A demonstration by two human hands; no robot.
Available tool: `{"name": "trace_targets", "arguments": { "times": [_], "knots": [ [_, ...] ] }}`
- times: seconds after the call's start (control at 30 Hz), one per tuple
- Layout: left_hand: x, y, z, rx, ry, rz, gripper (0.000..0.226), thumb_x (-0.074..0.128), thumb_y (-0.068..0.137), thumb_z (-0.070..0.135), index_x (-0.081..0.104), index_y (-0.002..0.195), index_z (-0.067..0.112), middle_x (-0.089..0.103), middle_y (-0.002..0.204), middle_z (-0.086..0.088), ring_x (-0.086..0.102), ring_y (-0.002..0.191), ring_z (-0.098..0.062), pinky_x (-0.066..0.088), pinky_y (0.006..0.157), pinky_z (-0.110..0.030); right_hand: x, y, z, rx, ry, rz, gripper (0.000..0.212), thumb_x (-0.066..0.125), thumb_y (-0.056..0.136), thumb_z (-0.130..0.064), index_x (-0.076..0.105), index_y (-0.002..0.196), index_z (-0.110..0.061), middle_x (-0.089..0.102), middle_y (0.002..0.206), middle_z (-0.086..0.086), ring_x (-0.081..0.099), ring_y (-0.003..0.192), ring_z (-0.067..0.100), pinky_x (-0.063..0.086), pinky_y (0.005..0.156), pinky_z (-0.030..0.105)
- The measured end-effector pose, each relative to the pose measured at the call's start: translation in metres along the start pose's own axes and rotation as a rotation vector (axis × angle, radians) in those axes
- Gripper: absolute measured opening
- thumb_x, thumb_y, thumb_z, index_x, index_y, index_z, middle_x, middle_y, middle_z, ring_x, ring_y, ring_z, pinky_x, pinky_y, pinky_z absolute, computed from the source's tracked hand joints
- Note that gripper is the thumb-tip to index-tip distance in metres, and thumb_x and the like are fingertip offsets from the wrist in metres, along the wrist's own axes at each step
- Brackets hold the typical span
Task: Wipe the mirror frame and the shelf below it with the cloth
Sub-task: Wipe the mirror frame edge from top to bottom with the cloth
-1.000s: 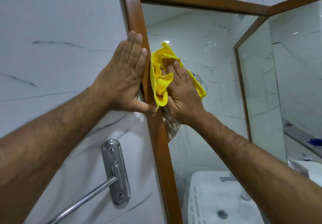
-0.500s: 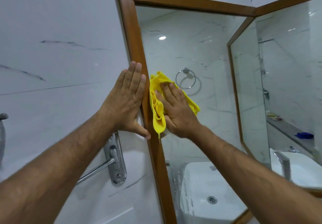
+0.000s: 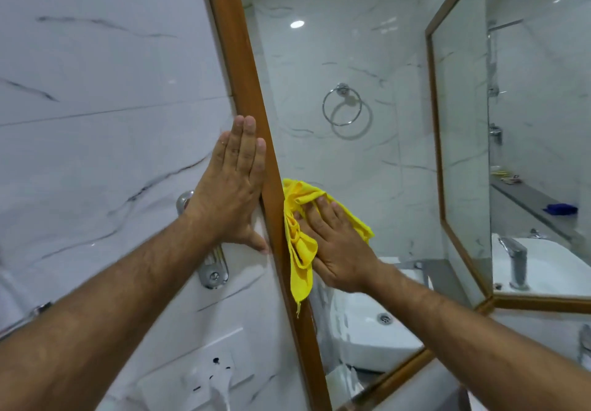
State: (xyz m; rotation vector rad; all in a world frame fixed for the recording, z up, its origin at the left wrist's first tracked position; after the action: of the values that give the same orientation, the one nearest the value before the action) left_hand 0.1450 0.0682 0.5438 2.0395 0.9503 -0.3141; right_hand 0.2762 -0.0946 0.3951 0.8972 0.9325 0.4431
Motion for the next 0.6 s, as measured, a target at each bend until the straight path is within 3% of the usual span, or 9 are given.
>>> {"name": "trace_targets", "arguments": {
  "times": [0.1,0.27,0.37,0.47,0.5,0.6],
  "knots": [
    [-0.001,0.0,0.002,-0.015,-0.024,-0.004,0.178,0.066,0.031,0.1,-0.001,0.154,-0.01,-0.005,0.16,-0.04,-0.005,0.15,-0.055,0.008,0.122,-0.066,-0.024,0.025,0.023,-0.089,-0.086,-0.051,0.069,0.04,0.095,-0.043,0.024,0.155,-0.014,0.015,0.162,0.016,0.009,0.15,0.041,0.016,0.119,0.057],
    [0.008,-0.005,0.013,-0.048,-0.068,0.047,0.166,0.064,0.046,0.098,0.003,0.154,-0.012,-0.001,0.159,-0.042,-0.002,0.149,-0.056,0.004,0.123,-0.062,-0.036,0.06,0.028,-0.047,-0.037,0.088,0.07,0.046,0.091,-0.04,0.03,0.152,-0.009,0.023,0.16,0.022,0.014,0.149,0.043,0.013,0.12,0.058],
    [0.024,-0.018,0.034,-0.079,-0.127,0.08,0.13,0.05,0.077,0.082,0.009,0.152,-0.015,0.003,0.157,-0.046,0.002,0.148,-0.059,0.007,0.122,-0.065,-0.01,0.04,0.0,0.119,0.065,0.223,0.069,0.045,0.092,-0.041,0.033,0.15,-0.006,0.027,0.158,0.024,0.015,0.149,0.044,0.014,0.119,0.06],
    [0.054,-0.044,0.067,-0.109,-0.178,0.128,0.093,0.029,0.097,0.059,0.015,0.15,-0.017,0.008,0.156,-0.046,0.005,0.147,-0.06,0.008,0.122,-0.065,0.024,-0.002,-0.026,0.201,0.132,0.226,0.066,0.039,0.095,-0.042,0.032,0.15,-0.007,0.023,0.159,0.019,0.013,0.149,0.042,0.013,0.119,0.059],
    [0.063,-0.053,0.076,-0.089,-0.165,0.121,0.097,0.039,0.095,0.059,0.014,0.151,-0.017,0.007,0.156,-0.045,0.002,0.147,-0.059,0.005,0.123,-0.063,0.034,-0.018,-0.031,0.197,0.134,0.208,0.066,0.037,0.095,-0.042,0.03,0.151,-0.008,0.018,0.16,0.017,0.013,0.149,0.041,0.012,0.119,0.059],
    [0.083,-0.079,0.098,-0.056,-0.146,0.01,0.152,0.078,0.055,0.077,0.002,0.152,-0.013,-0.013,0.159,-0.038,-0.015,0.148,-0.052,-0.006,0.124,-0.058,0.06,-0.074,-0.042,0.127,0.11,0.098,0.065,0.029,0.099,-0.043,0.019,0.156,-0.014,0.002,0.165,0.007,0.007,0.151,0.039,0.014,0.118,0.061]
  ]
}}
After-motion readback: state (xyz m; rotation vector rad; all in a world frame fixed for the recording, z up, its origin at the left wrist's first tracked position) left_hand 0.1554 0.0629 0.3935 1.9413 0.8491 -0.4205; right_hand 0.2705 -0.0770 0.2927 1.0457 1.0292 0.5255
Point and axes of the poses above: each hand's wrist, its own y-axis towards the middle knuckle, its own x-axis out of the palm, z = x × y, the point moved 1 cm from there along y, towards the middle knuckle
